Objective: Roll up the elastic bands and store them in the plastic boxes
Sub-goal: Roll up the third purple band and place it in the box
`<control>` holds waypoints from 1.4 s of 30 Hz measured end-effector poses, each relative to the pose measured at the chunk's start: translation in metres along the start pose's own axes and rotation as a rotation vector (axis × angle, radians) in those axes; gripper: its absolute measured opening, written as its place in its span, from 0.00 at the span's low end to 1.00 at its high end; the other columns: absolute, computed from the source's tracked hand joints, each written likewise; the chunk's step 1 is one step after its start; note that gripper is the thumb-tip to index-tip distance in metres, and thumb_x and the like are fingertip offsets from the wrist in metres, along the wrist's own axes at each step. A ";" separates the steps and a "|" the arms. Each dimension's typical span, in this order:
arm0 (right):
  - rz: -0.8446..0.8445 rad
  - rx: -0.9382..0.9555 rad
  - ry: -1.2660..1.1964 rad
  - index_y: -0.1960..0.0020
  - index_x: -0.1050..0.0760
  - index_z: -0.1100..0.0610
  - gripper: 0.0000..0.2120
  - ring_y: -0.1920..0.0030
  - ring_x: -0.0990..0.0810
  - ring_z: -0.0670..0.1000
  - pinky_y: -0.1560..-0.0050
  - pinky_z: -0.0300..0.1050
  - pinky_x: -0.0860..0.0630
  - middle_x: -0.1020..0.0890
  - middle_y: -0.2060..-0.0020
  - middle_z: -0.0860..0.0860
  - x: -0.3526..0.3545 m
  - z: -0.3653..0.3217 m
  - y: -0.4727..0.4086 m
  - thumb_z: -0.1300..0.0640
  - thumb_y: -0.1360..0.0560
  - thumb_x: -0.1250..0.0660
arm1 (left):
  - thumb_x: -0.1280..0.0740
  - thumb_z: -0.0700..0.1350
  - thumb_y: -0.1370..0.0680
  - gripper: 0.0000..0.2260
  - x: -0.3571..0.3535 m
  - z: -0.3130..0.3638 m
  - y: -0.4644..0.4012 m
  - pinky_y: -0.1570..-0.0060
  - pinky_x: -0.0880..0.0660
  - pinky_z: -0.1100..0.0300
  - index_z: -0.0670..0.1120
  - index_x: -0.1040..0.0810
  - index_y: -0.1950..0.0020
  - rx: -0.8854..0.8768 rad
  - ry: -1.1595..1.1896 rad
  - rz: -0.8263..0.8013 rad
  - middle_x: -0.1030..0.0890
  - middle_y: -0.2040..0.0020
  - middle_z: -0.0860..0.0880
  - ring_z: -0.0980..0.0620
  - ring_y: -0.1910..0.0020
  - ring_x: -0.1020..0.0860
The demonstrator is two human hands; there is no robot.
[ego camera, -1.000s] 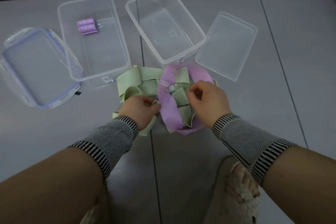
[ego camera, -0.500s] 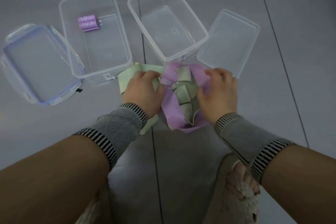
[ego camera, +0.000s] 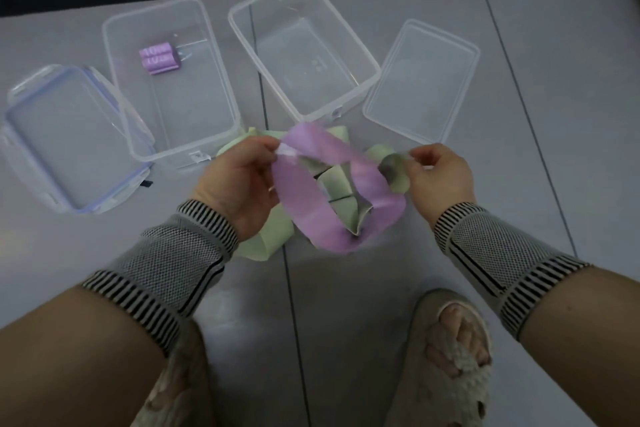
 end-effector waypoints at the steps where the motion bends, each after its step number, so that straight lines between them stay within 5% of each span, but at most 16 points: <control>1: 0.016 0.005 0.012 0.47 0.22 0.55 0.09 0.51 0.20 0.54 0.45 0.49 0.24 0.18 0.51 0.52 0.001 0.001 0.001 0.55 0.26 0.34 | 0.40 0.35 0.28 0.11 0.010 0.001 0.000 0.61 0.29 0.60 0.48 0.24 0.64 0.006 0.028 0.063 0.23 0.66 0.51 0.53 0.64 0.25; 6: -0.016 0.059 0.111 0.48 0.23 0.56 0.09 0.51 0.21 0.55 0.45 0.47 0.26 0.19 0.50 0.54 -0.006 0.011 0.011 0.56 0.27 0.33 | 0.36 0.37 0.26 0.15 0.058 0.001 -0.005 0.67 0.26 0.62 0.49 0.22 0.41 -0.104 -0.649 0.463 0.22 0.53 0.47 0.51 0.60 0.24; 8: -0.001 0.100 0.132 0.52 0.23 0.55 0.05 0.54 0.21 0.55 0.48 0.47 0.25 0.19 0.55 0.54 -0.003 0.012 0.015 0.57 0.28 0.33 | 0.35 0.40 0.27 0.18 0.057 0.002 -0.005 0.49 0.24 0.56 0.50 0.24 0.37 -0.242 -1.018 0.483 0.26 0.39 0.43 0.45 0.48 0.24; 10: -0.039 0.104 0.127 0.55 0.23 0.56 0.05 0.57 0.21 0.53 0.51 0.46 0.26 0.19 0.60 0.51 -0.002 0.013 0.018 0.54 0.28 0.32 | 0.33 0.42 0.28 0.19 0.039 0.004 -0.001 0.36 0.32 0.52 0.50 0.24 0.37 -0.440 -1.270 0.434 0.31 0.33 0.43 0.42 0.38 0.29; 12: -0.101 0.062 0.093 0.59 0.23 0.56 0.10 0.60 0.23 0.52 0.56 0.44 0.28 0.21 0.66 0.47 -0.005 0.014 0.022 0.49 0.27 0.32 | 0.33 0.42 0.27 0.17 0.015 -0.002 0.000 0.35 0.36 0.53 0.50 0.22 0.38 -0.604 -1.452 0.269 0.28 0.34 0.45 0.42 0.37 0.31; 17: -0.197 0.130 0.206 0.59 0.27 0.52 0.20 0.62 0.23 0.50 0.59 0.43 0.30 0.21 0.64 0.47 -0.018 -0.006 0.036 0.35 0.34 0.32 | 0.35 0.49 0.27 0.16 -0.005 -0.041 -0.008 0.35 0.35 0.49 0.55 0.23 0.39 -0.573 -1.792 -0.073 0.26 0.34 0.56 0.48 0.34 0.34; 22: -0.348 0.461 0.577 0.47 0.30 0.53 0.31 0.54 0.25 0.51 0.56 0.45 0.28 0.26 0.53 0.50 -0.058 -0.035 0.056 0.29 0.36 0.36 | 0.33 0.48 0.28 0.19 0.005 -0.046 -0.007 0.35 0.34 0.51 0.53 0.24 0.37 -0.530 -1.807 -0.042 0.29 0.34 0.51 0.47 0.35 0.33; 27: -0.387 0.409 0.599 0.61 0.30 0.52 0.07 0.55 0.22 0.58 0.60 0.44 0.32 0.20 0.60 0.55 -0.064 -0.026 0.051 0.51 0.26 0.36 | 0.32 0.48 0.27 0.14 0.012 -0.042 -0.005 0.36 0.35 0.52 0.54 0.21 0.42 -0.505 -1.808 -0.018 0.30 0.36 0.50 0.46 0.37 0.32; 29: -0.358 0.262 0.311 0.65 0.26 0.55 0.09 0.60 0.22 0.55 0.60 0.46 0.29 0.22 0.67 0.54 -0.055 -0.021 0.044 0.56 0.26 0.35 | 0.31 0.49 0.27 0.09 0.014 -0.043 -0.005 0.38 0.33 0.51 0.53 0.18 0.48 -0.507 -1.810 -0.010 0.28 0.39 0.50 0.46 0.38 0.31; 33: -0.438 -0.375 -0.857 0.64 0.27 0.55 0.11 0.64 0.25 0.50 0.59 0.45 0.27 0.24 0.69 0.51 -0.041 -0.014 0.038 0.66 0.27 0.40 | 0.29 0.44 0.29 0.01 0.018 -0.025 -0.002 0.46 0.31 0.54 0.47 0.18 0.59 -0.652 -1.563 0.141 0.23 0.50 0.46 0.41 0.48 0.27; 35: -0.537 -0.531 -1.089 0.64 0.29 0.54 0.09 0.63 0.23 0.49 0.57 0.44 0.27 0.24 0.68 0.50 -0.037 -0.012 0.037 0.65 0.29 0.42 | 0.29 0.42 0.29 0.01 0.021 -0.013 0.001 0.48 0.30 0.53 0.46 0.19 0.59 -0.716 -1.484 0.212 0.22 0.52 0.44 0.40 0.51 0.26; 38: -0.503 -0.619 -0.910 0.60 0.26 0.56 0.07 0.62 0.22 0.51 0.60 0.45 0.27 0.22 0.66 0.51 -0.038 0.015 0.042 0.64 0.28 0.40 | 0.29 0.43 0.29 0.01 0.015 -0.014 -0.001 0.46 0.32 0.53 0.47 0.19 0.60 -0.688 -1.567 0.139 0.21 0.51 0.46 0.40 0.49 0.27; 40: -0.306 -0.614 -0.600 0.65 0.25 0.59 0.06 0.67 0.25 0.55 0.65 0.47 0.27 0.24 0.70 0.55 -0.033 0.040 0.040 0.64 0.29 0.37 | 0.29 0.45 0.29 0.01 0.015 -0.022 -0.004 0.43 0.34 0.54 0.48 0.19 0.59 -0.613 -1.631 0.109 0.20 0.50 0.47 0.40 0.45 0.27; 42: -0.105 -0.449 -0.314 0.68 0.25 0.56 0.03 0.65 0.22 0.60 0.58 0.56 0.22 0.22 0.69 0.57 -0.017 0.050 0.028 0.57 0.36 0.36 | 0.29 0.46 0.29 0.02 0.017 -0.030 -0.004 0.42 0.34 0.55 0.50 0.19 0.59 -0.565 -1.657 0.099 0.21 0.49 0.48 0.41 0.43 0.28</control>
Point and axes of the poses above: each hand's wrist, its own y-axis away from the middle knuckle, its own x-axis out of the back of the hand, z = x × y, the point moved 6 cm from there along -y, towards the middle knuckle
